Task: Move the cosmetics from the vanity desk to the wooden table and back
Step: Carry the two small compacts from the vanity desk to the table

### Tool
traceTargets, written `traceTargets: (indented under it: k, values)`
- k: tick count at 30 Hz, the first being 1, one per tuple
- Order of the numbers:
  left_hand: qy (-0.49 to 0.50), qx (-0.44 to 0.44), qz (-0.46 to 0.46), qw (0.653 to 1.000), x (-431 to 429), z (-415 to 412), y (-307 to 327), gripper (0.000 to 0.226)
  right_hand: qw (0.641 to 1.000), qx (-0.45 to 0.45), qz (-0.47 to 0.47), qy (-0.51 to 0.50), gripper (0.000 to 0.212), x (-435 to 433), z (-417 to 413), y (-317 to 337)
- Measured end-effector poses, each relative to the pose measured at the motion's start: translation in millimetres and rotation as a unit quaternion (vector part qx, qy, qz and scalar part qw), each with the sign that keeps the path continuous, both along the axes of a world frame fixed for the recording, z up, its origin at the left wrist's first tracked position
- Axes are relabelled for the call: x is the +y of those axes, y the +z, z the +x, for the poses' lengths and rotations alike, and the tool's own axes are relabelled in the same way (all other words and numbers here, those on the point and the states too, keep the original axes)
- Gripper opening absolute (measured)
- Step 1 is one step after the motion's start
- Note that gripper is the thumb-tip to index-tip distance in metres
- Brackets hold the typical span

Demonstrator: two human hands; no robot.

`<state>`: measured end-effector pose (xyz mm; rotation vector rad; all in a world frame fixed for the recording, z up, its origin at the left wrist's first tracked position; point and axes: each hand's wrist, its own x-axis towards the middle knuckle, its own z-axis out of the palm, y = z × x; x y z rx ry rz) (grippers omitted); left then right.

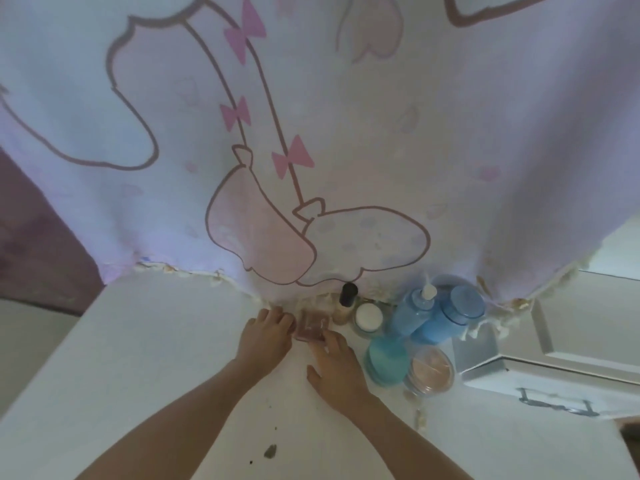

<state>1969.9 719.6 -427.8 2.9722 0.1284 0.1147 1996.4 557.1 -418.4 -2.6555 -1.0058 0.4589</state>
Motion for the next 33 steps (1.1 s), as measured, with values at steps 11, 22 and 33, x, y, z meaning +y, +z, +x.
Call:
traceTargets:
  k: [11,22,33]
  values:
    - [0.077,0.002,0.04,0.996,25.1,-35.8,-3.9,0.022,0.997,-0.015,-0.078,0.009,0.066,36.4,21.4,-4.6]
    - [0.093,0.047,-0.047,0.994,17.1,-20.4,1.2,0.031,0.998,0.003,-0.059,0.032,0.056,27.3,10.0,-1.3]
    - [0.183,0.017,-0.184,0.966,22.3,-38.2,17.8,0.036,0.997,0.035,-0.068,0.022,0.063,17.0,5.4,14.2]
